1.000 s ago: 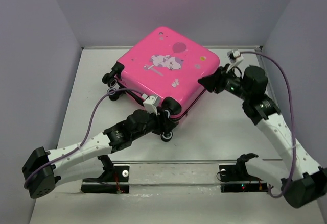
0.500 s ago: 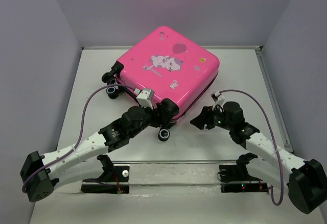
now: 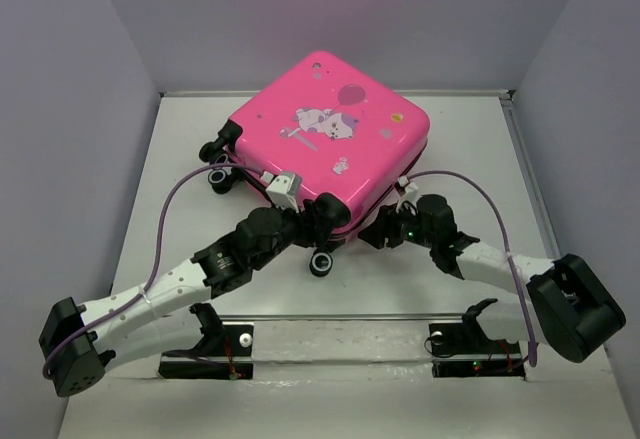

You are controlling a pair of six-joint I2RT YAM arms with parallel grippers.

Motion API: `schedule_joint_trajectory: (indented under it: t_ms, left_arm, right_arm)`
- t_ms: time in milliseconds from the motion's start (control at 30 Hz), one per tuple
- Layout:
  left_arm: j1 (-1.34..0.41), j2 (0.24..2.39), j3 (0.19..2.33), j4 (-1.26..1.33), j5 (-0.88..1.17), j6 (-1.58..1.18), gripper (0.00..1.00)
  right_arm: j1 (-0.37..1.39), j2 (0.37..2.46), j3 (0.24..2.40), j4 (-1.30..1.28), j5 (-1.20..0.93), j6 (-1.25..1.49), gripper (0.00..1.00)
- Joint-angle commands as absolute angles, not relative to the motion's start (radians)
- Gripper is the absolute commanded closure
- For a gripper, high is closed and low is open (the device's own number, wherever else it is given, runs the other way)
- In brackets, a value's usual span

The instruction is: Pack the luggage

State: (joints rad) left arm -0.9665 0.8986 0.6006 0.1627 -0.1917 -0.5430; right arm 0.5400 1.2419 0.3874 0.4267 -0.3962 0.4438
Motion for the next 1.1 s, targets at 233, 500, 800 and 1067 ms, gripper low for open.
schedule_joint_trajectory:
  t_ms: [233, 500, 800, 1067]
  left_arm:
    - [-0.962, 0.879, 0.63, 0.198, -0.21, -0.537, 0.8]
    - [-0.962, 0.894, 0.647, 0.198, -0.19, -0.549, 0.94]
    - [-0.959, 0.913, 0.673, 0.184, -0.179, -0.566, 0.94]
    - [-0.943, 0.939, 0.712, 0.195, -0.154, -0.583, 0.94]
  right_arm:
    - [0.557, 1.269, 0.457, 0.535, -0.364, 0.371, 0.45]
    - [0.575, 1.318, 0.434, 0.653, -0.327, 0.365, 0.57]
    - [0.633, 1.313, 0.394, 0.795, -0.284, 0.379, 0.83]
    - [0.742, 1.241, 0.359, 0.706, -0.166, 0.385, 0.93]
